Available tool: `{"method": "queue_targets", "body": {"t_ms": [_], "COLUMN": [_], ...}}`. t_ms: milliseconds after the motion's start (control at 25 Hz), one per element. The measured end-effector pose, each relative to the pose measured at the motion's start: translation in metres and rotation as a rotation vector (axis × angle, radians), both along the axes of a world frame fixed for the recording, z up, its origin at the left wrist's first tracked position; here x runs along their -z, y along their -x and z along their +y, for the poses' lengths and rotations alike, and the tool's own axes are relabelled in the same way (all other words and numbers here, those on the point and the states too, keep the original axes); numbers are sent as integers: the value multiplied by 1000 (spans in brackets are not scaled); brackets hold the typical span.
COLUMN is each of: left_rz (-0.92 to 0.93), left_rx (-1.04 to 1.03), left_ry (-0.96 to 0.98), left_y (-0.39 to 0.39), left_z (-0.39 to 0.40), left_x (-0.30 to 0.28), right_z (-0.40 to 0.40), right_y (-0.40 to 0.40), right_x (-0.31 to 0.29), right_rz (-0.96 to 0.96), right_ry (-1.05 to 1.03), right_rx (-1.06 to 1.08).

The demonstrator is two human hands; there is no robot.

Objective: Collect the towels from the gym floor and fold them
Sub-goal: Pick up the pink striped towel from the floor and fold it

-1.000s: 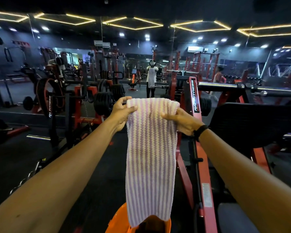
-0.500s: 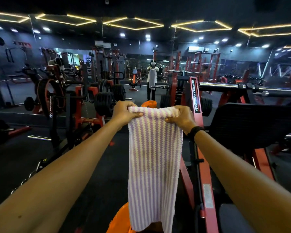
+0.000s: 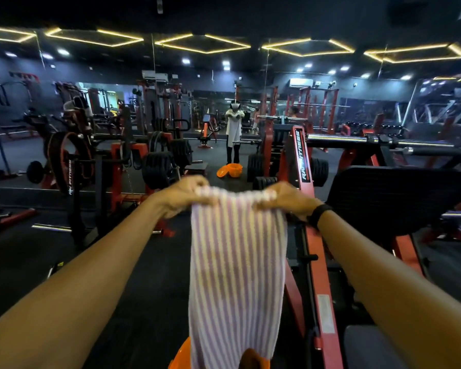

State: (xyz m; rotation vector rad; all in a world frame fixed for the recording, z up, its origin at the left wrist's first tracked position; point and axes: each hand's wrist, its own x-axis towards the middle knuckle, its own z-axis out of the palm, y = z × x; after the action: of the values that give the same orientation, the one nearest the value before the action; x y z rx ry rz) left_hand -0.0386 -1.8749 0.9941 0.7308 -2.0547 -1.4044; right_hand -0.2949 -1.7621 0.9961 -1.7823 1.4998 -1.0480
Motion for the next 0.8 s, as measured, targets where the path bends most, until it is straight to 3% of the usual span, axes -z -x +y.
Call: {"method": "queue_targets", "body": {"t_ms": [40, 80, 120, 200, 240, 320, 400, 440, 520, 680, 760, 800], "left_rz": [221, 293, 195, -202, -258, -109, 53, 24, -103, -69, -98, -19], "left_rx": [-24, 1, 58, 152, 135, 34, -77, -91, -118, -86, -112, -209], "left_ry": [-110, -186, -208, -194, -196, -249, -326, -335, -312, -315, -242, -241], "left_y": [-2, -5, -9, -12, -12, -11, -12, -11, -10, -11, -11, -7], "left_z": [-7, -11, -9, 6, 12, 17, 11, 8, 9, 15, 12, 10], "left_x": [0, -1, 1, 19, 29, 38, 41, 39, 40, 49, 57, 59], "right_z": [-2, -5, -5, -2, -3, -8, -13, -12, -10, -19, -15, -16], "right_y": [3, 9, 8, 1, 0, 1, 6, 5, -5, -12, -17, -17], "right_x": [-9, -12, -10, 15, 23, 27, 23, 22, 34, 61, 61, 61], "right_rz": [-293, -503, -597, -452, -358, -375, -585, -609, -483, -586, -483, -442], "right_ry": [76, 75, 11, -212, -251, -192, -179, -216, -314, -212, -285, -268], "right_rx": [49, 38, -26, -66, -64, -24, -11, -52, -83, 79, -13, -29]}}
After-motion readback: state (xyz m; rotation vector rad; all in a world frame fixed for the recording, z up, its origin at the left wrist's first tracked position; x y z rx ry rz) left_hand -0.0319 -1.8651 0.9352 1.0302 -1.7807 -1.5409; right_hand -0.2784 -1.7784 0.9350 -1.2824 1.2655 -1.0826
